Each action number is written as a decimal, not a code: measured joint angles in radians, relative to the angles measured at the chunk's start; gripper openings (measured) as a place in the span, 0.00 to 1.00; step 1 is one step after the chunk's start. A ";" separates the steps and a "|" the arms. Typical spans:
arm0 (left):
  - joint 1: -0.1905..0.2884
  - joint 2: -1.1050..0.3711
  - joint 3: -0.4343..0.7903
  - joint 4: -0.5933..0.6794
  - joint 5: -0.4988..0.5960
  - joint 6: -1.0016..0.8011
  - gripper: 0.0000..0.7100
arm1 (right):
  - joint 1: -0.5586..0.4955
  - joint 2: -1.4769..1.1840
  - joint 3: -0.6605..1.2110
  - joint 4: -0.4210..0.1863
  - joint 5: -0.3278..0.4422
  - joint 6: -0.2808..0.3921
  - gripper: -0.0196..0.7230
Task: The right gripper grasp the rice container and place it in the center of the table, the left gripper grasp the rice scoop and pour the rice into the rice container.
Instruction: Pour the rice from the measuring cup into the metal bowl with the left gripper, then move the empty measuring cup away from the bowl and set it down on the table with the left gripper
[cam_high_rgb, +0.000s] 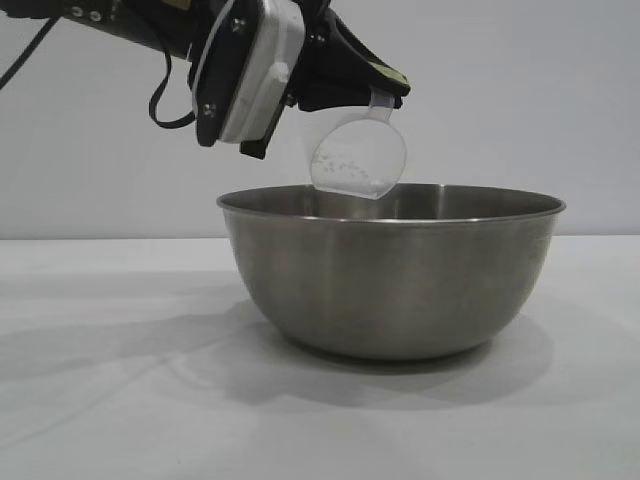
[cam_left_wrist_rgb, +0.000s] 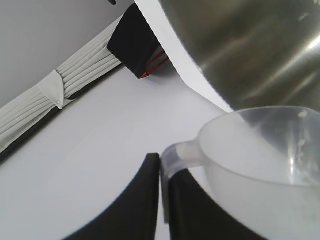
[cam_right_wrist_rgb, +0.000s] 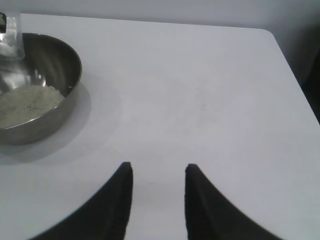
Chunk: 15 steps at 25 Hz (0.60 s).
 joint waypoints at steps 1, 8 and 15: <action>0.000 0.000 0.000 -0.069 -0.026 -0.087 0.00 | 0.000 0.000 0.000 0.000 0.000 0.000 0.35; 0.015 0.000 0.000 -0.542 -0.110 -0.721 0.00 | 0.000 0.000 0.000 0.000 0.000 0.000 0.35; 0.106 -0.008 0.133 -0.790 -0.124 -0.908 0.00 | 0.000 0.000 0.000 0.000 0.000 0.000 0.35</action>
